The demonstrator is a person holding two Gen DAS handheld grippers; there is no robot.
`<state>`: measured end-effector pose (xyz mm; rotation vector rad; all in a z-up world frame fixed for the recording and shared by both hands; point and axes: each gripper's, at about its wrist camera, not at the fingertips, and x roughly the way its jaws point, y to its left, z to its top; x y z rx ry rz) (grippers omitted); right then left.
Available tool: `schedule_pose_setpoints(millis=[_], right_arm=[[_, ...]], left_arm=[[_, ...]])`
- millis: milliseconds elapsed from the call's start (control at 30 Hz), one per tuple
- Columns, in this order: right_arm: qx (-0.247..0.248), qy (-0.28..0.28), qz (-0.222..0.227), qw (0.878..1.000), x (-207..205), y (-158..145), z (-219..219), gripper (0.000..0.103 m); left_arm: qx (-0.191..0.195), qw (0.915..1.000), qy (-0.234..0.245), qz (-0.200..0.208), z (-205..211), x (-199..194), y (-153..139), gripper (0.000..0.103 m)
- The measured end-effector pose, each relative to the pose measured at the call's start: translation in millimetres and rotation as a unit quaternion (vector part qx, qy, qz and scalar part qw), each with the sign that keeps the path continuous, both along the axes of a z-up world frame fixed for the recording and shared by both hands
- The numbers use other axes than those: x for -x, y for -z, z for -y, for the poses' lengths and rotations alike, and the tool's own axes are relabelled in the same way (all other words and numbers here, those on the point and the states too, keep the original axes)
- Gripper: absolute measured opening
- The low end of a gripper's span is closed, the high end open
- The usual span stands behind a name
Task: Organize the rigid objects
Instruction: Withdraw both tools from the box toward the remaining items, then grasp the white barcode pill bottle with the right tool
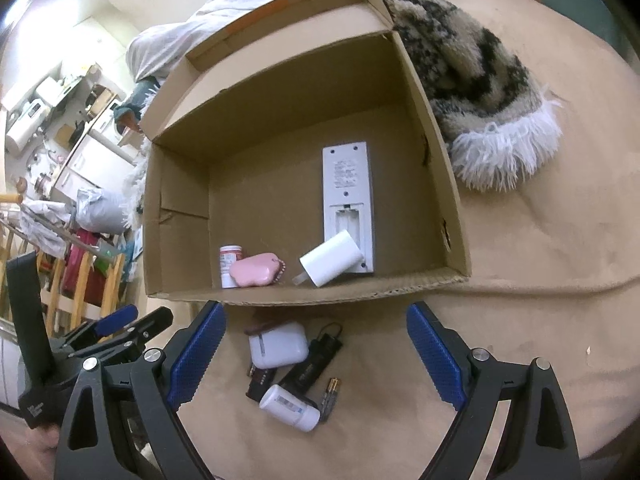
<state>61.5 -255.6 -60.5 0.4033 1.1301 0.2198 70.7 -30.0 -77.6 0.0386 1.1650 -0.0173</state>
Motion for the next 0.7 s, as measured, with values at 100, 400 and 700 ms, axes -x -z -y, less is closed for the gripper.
schedule_pose_setpoints(millis=[100, 400, 700], right_arm=[[-0.003, 0.01, -0.015, 1.0, 0, 5, 3, 0.097], [-0.101, 0.024, -0.118, 0.988, 18, 49, -3, 0.097], [-0.194, 0.07, -0.208, 0.956, 42, 99, -27, 0.089]], left_arm=[[-0.003, 0.9999, 0.01, -0.003, 4, 2, 3, 0.068], [0.001, 0.9996, 0.0, -0.027, 5, -2, 14, 0.068], [0.017, 0.9991, -0.008, -0.038, 1, -3, 16, 0.068]])
